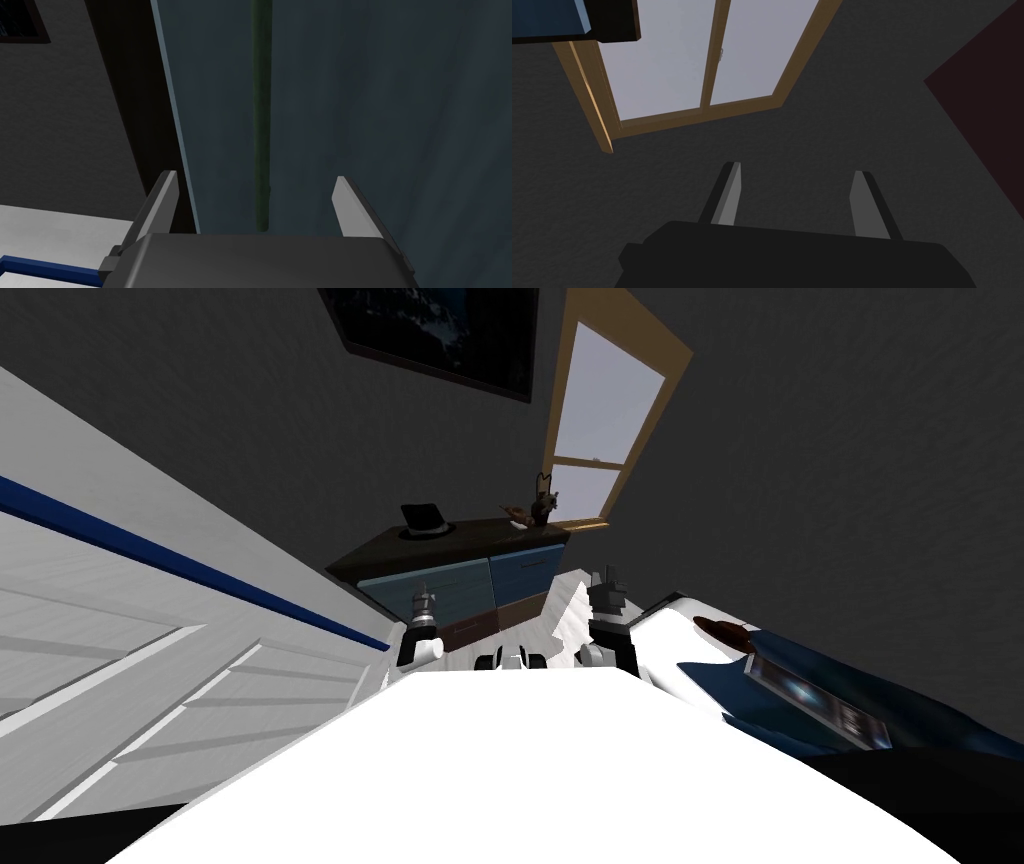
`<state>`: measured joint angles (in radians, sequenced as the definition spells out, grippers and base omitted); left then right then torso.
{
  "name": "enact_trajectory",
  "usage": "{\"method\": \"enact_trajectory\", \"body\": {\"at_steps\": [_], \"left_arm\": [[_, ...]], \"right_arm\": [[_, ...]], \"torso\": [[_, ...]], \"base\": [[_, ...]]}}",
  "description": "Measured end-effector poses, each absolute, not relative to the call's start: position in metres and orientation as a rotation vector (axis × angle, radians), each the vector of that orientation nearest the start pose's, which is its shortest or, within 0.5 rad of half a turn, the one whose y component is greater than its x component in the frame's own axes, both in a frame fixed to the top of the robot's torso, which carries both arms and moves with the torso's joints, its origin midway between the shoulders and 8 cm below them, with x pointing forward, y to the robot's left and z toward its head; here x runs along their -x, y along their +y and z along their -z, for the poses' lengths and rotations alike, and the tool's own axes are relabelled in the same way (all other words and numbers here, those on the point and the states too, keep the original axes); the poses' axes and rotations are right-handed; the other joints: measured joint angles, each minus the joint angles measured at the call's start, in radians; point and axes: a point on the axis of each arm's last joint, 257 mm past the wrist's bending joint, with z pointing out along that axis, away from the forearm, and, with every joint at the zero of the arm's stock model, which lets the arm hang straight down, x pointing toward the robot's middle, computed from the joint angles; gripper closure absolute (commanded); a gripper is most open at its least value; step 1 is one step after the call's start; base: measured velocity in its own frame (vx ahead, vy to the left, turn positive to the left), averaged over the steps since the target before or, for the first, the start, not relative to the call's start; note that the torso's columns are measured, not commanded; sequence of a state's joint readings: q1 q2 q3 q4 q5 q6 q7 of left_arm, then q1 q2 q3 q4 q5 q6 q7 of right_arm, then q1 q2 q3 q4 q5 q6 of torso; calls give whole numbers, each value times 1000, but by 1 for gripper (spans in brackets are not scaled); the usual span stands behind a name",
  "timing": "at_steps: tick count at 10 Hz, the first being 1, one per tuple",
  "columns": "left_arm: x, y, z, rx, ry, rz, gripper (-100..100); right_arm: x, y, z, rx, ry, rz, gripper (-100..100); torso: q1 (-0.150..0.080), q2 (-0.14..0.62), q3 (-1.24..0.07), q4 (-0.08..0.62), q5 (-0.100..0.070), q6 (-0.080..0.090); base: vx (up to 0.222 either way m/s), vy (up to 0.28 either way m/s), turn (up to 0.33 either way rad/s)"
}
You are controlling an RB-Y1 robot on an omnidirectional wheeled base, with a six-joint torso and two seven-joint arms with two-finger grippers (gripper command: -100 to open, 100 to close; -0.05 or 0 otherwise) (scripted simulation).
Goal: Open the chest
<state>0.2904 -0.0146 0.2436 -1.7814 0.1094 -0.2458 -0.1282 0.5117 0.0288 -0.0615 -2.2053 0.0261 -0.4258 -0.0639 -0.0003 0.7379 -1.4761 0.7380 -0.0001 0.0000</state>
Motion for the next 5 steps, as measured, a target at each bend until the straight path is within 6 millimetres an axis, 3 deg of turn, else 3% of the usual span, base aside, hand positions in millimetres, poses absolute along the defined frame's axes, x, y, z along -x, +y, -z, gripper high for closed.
{"method": "enact_trajectory", "body": {"at_steps": [2,3,5], "left_arm": [[-429,397,184,1150,872,943,-100],[-429,397,184,1151,873,943,100],[-428,397,184,1153,874,943,100]], "right_arm": [[-362,-309,28,-814,683,-1237,0],[-362,-309,28,-814,683,-1238,0],[-362,-309,28,-814,683,-1238,0]], "torso": [[1,-3,-2,-1,0,0],[1,-1,-1,-1,0,0],[-4,7,4,2,-2,0]], "base": [[55,12,-11],[6,1,1],[-106,-46,9]]}}
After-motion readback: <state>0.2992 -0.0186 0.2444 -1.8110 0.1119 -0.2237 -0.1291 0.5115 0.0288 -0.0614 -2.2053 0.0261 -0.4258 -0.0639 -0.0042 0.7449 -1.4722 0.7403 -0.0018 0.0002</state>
